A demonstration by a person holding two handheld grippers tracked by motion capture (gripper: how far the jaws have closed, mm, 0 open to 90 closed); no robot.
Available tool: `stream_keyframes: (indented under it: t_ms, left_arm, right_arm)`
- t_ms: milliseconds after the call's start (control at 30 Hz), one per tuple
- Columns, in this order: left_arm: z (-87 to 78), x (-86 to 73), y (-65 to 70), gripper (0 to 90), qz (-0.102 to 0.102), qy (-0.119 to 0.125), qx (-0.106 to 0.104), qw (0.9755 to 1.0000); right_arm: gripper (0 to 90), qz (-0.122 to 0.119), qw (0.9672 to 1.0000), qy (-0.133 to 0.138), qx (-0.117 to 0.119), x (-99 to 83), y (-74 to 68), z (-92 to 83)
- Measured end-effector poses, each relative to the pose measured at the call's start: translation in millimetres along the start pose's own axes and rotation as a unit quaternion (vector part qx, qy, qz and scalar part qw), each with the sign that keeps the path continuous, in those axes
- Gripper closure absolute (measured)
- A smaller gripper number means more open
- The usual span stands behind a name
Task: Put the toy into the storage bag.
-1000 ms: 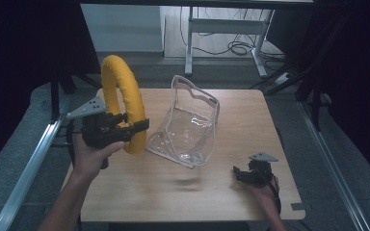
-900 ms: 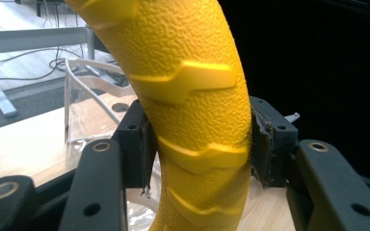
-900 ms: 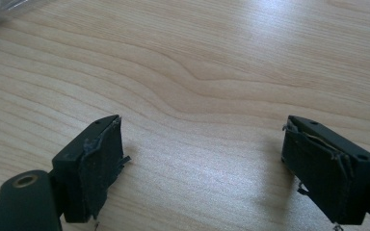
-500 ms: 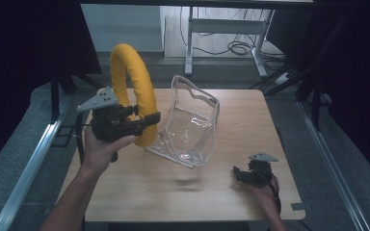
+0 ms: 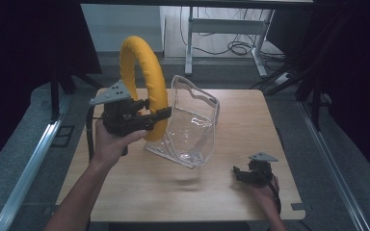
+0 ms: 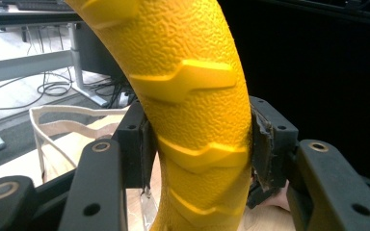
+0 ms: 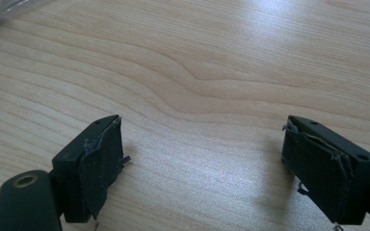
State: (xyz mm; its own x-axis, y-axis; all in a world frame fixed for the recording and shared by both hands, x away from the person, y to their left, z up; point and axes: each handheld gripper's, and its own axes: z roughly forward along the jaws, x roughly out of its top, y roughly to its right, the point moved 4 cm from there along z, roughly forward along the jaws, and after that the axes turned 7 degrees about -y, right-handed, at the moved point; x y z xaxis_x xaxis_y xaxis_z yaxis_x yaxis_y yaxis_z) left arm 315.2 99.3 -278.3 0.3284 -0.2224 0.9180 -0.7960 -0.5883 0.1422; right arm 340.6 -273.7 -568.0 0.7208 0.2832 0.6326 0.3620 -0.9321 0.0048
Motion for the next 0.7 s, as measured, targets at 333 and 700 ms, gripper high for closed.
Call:
stream_keyframes:
  t_ms: [333,700]
  left_arm:
    - [7.2,6.8,7.8,49.1,0.006,0.000,-0.010,0.9999]
    - [15.1,16.0,17.6,49.1,0.018,0.000,-0.020,0.9996]
  right_arm:
    - [14.7,-0.001,1.0000,0.001,0.000,0.0,0.2,0.1]
    - [14.7,0.002,1.0000,0.000,0.000,0.1,0.0,0.0]
